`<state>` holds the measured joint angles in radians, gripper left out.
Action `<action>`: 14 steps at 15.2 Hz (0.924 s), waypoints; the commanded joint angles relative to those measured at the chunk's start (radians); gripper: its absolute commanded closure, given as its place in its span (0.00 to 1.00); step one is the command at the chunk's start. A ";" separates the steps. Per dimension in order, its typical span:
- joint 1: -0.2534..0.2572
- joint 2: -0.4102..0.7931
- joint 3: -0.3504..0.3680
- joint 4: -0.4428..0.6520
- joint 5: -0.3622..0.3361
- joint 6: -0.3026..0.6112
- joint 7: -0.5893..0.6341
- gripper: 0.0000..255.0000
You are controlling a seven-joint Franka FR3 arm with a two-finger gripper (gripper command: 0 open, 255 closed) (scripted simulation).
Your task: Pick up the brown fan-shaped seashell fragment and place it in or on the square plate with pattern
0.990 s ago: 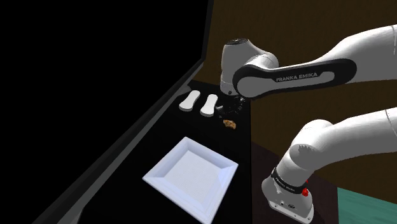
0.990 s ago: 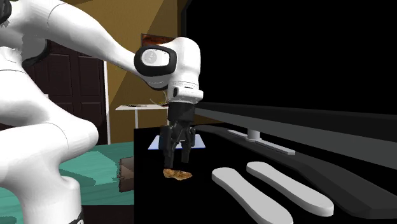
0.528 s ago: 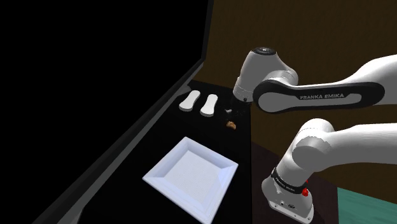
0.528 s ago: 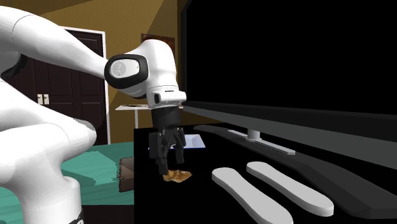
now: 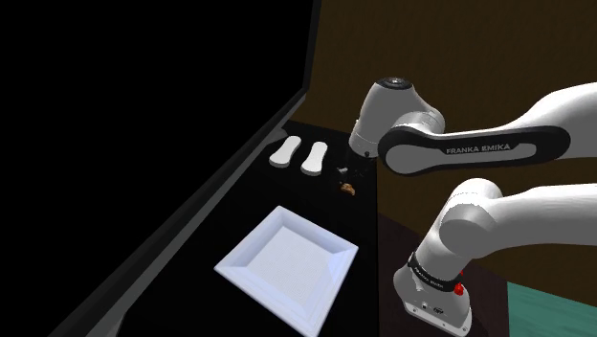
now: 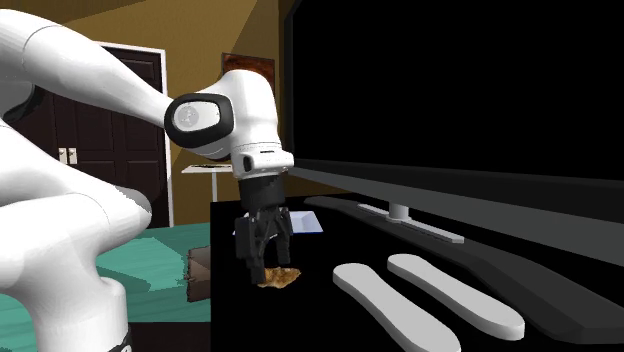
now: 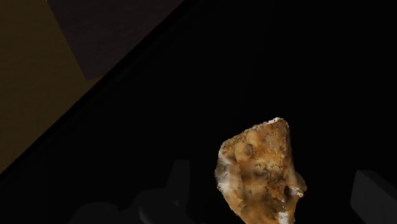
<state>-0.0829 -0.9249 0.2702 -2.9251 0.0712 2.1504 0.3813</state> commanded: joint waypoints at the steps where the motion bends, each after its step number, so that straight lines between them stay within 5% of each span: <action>1: 0.000 0.000 0.000 0.000 0.000 0.000 0.000 0.00; 2: 0.000 0.000 0.000 0.000 0.000 0.000 0.000 1.00; 14: -0.002 -0.016 -0.009 0.033 -0.006 -0.049 -0.006 1.00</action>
<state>-0.0853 -0.9350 0.2636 -2.8997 0.0664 2.1200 0.3769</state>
